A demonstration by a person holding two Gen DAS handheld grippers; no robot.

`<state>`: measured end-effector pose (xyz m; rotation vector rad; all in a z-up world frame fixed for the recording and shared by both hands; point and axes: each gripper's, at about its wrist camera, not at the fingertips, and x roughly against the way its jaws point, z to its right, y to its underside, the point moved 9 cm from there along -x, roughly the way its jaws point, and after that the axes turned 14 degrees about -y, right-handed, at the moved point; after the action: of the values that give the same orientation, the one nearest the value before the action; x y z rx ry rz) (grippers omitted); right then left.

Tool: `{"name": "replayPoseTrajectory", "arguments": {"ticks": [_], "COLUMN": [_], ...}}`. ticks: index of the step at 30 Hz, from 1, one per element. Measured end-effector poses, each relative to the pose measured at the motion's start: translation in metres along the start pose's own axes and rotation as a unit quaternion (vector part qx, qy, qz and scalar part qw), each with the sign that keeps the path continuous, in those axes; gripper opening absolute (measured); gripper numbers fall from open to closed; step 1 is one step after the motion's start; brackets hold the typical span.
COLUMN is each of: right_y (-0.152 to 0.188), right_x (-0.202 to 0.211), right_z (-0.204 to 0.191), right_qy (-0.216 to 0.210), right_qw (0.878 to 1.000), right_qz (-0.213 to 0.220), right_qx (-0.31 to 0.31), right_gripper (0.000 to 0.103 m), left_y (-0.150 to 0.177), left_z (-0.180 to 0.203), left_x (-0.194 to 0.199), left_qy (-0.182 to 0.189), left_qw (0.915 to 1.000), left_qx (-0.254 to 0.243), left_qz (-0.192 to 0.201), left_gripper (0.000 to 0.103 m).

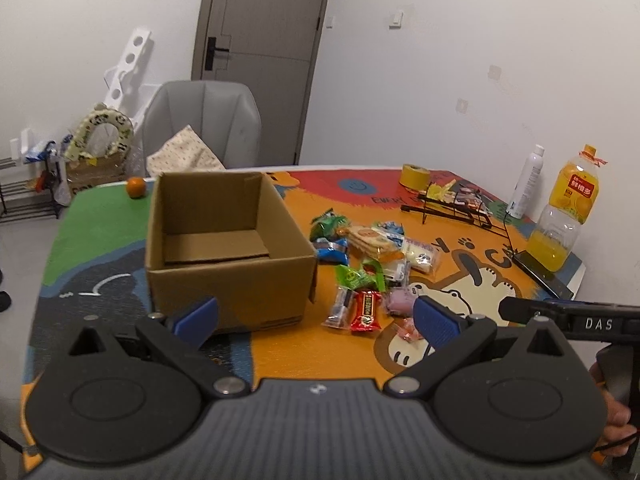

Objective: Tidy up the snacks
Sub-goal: 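Grasp the pink wrapped snack with the right tool while the left tool grasps the white stick packet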

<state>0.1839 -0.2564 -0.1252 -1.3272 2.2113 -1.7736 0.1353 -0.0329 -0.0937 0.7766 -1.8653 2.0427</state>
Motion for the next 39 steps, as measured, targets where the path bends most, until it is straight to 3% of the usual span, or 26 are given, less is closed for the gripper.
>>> {"name": "replayPoseTrajectory", "arguments": {"ticks": [12,21,27,39], "right_y": [0.008,0.016,0.021,0.029], "right_x": [-0.033,-0.064,-0.089,-0.112], "right_z": [0.026,0.034,0.034,0.040], "right_qy": [-0.017,-0.029,-0.030,-0.020], "right_qw": [1.000,0.999,0.998,0.996], "right_qz": [-0.014,-0.033,-0.057,-0.088], "right_qx": [-0.021,-0.028,-0.021,-0.011], "right_gripper": [0.090,0.086,0.078,0.075], "left_y": [0.009,0.009,0.016,0.027], "left_z": [0.021,0.033,0.037,0.057], "left_x": [-0.047,-0.087,-0.108,-0.138], "left_qy": [0.028,0.037,0.054,0.056], "left_qw": [0.9995,0.9988,0.9969,0.9953], "left_qx": [0.005,-0.007,-0.004,-0.016], "left_qz": [-0.015,-0.032,-0.057,-0.077], "left_gripper": [0.097,0.080,0.062,0.053]}}
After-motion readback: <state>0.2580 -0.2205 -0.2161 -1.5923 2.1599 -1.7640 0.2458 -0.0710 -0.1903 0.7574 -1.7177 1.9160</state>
